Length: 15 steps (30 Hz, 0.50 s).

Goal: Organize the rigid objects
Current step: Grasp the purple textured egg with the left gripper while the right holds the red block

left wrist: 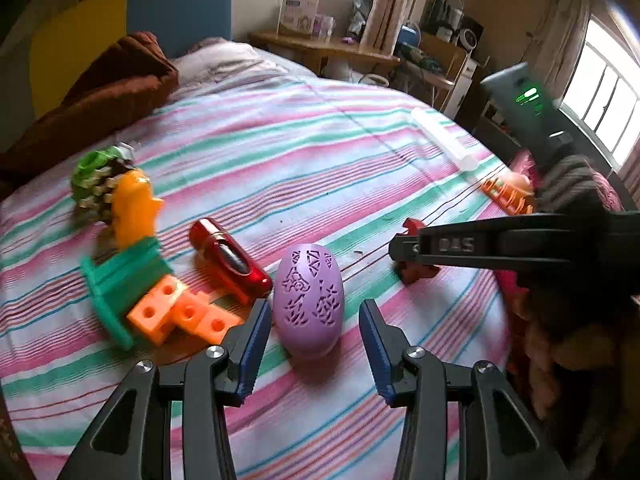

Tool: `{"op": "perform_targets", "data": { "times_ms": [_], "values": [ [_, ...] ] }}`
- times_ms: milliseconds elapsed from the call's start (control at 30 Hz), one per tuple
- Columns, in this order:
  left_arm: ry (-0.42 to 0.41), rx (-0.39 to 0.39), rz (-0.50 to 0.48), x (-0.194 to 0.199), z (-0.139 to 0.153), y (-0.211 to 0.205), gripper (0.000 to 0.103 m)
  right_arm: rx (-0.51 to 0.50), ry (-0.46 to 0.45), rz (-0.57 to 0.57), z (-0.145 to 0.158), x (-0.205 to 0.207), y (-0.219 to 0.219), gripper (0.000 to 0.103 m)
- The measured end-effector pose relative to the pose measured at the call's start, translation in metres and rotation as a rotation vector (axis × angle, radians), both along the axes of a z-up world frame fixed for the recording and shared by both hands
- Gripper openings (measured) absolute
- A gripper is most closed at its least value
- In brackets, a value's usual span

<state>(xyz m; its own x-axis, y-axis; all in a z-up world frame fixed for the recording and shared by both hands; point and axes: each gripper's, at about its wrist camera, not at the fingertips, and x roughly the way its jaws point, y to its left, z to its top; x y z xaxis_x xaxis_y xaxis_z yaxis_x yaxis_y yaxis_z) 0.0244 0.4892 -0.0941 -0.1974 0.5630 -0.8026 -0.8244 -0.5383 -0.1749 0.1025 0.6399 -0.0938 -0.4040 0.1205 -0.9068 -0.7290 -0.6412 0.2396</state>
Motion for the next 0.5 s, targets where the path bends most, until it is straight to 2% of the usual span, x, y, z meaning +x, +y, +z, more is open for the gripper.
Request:
{"op": "perform_targets", "data": {
  "times_ms": [300, 400, 500],
  "values": [
    [-0.001, -0.014, -0.007, -0.008, -0.02, 0.02, 0.045, -0.01, 0.008, -0.008, 0.001, 0.007, 0.005, 0.015],
    [0.046, 0.011, -0.025, -0.004, -0.024, 0.016, 0.044, -0.01, 0.01, -0.008, 0.0, 0.003, 0.004, 0.015],
    [0.057, 0.028, -0.031, -0.003, -0.024, 0.011, 0.044, -0.01, 0.012, -0.008, 0.0, 0.001, 0.006, 0.015]
  ]
}}
